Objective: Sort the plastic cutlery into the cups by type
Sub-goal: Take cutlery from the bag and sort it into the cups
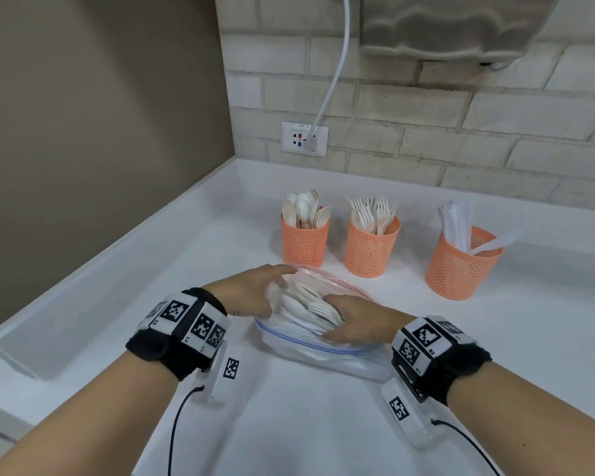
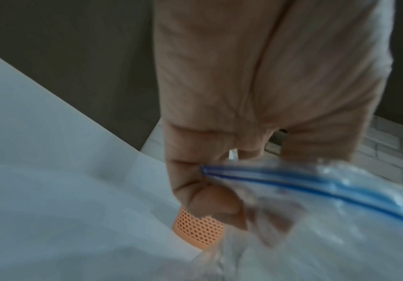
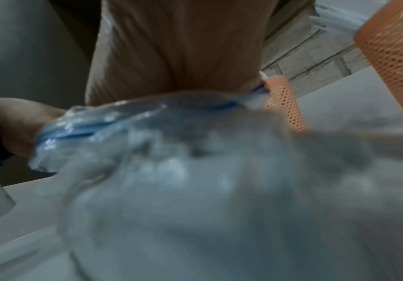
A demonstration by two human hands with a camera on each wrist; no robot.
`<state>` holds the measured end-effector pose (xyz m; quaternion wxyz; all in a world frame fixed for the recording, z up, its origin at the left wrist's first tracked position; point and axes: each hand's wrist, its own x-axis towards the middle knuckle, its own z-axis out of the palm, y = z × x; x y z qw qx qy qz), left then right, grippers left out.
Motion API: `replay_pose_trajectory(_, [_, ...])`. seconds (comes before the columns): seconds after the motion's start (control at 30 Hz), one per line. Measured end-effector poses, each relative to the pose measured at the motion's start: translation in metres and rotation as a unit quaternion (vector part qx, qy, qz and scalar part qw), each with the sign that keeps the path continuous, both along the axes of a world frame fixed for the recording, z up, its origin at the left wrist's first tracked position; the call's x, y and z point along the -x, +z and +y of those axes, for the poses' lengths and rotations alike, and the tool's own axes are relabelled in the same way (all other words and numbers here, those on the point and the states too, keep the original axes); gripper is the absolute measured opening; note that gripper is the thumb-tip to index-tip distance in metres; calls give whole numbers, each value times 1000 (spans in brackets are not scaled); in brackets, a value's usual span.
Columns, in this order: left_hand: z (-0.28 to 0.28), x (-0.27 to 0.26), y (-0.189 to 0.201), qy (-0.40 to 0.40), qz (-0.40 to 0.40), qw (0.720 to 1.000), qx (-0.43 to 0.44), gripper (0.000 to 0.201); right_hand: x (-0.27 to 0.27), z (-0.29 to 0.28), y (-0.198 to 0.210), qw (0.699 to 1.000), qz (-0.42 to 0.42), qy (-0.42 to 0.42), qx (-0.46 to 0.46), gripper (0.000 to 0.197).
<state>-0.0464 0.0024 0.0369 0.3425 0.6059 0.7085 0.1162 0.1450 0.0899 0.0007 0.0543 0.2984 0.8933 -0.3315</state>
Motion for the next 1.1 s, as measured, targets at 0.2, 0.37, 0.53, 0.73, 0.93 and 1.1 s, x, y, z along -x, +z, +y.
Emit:
replay_pose_trajectory(0.2, [-2,1,-2,-3,26,1000,12,82,5,-7,1,1000,-25,1,-7,49])
replay_pose_trajectory(0.37, [-8,5,-7,-8,102,994,32,61,3,-10,2,998,56,-16,-20,43])
replay_pose_trajectory(0.53, [-6,5,-2,14,140,990,2,39,-4,-11,4,991,129,-35,16,61])
replay_pose_trajectory(0.73, [0,11,10,53,158,985,-45,20,-11,-16,1,979,199,-41,11,45])
replay_pose_trajectory(0.93, [3,2,2,50,239,969,40,28,-14,-16,4,948,279,-115,105,36])
replay_pose_trajectory(1.1, [4,-13,2,16,-11,998,-62,31,-11,-8,18,902,357,-172,171,32])
